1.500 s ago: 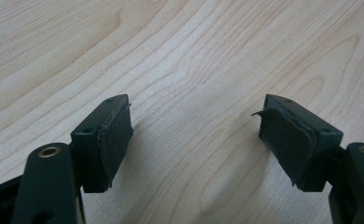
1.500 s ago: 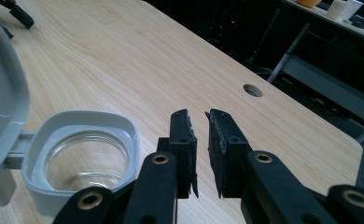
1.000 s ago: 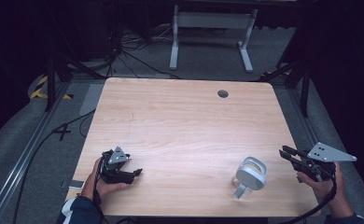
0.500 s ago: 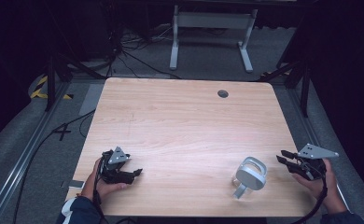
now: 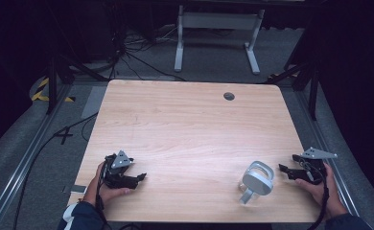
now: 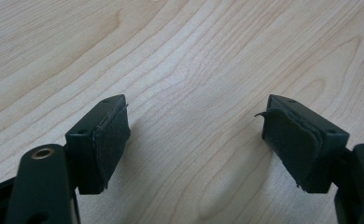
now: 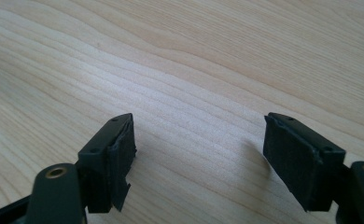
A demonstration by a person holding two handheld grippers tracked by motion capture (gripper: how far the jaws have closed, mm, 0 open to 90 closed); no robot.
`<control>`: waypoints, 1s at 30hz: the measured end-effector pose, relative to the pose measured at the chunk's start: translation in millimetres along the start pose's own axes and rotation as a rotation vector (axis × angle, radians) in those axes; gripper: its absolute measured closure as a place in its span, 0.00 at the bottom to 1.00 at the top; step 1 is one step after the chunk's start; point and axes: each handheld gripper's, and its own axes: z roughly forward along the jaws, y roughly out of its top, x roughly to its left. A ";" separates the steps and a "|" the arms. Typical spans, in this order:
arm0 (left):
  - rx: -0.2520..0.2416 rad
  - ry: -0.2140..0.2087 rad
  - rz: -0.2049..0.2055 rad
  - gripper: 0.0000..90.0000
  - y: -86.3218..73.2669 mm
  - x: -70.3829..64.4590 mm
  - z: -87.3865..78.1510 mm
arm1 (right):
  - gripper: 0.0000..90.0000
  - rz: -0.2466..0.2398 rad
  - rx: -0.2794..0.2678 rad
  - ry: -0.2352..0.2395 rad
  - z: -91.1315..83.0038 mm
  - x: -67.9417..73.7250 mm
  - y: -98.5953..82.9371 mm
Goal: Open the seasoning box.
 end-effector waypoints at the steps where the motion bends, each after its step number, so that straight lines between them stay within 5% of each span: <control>1: 0.000 0.000 0.000 0.26 0.0 0.0 0.0 | 0.28 0.008 -0.003 0.003 0.2 -0.6 -0.7; 30: 0.009 0.038 -0.029 0.19 0.6 -1.4 1.1 | 0.17 0.014 -0.010 0.026 4.5 2.1 -1.5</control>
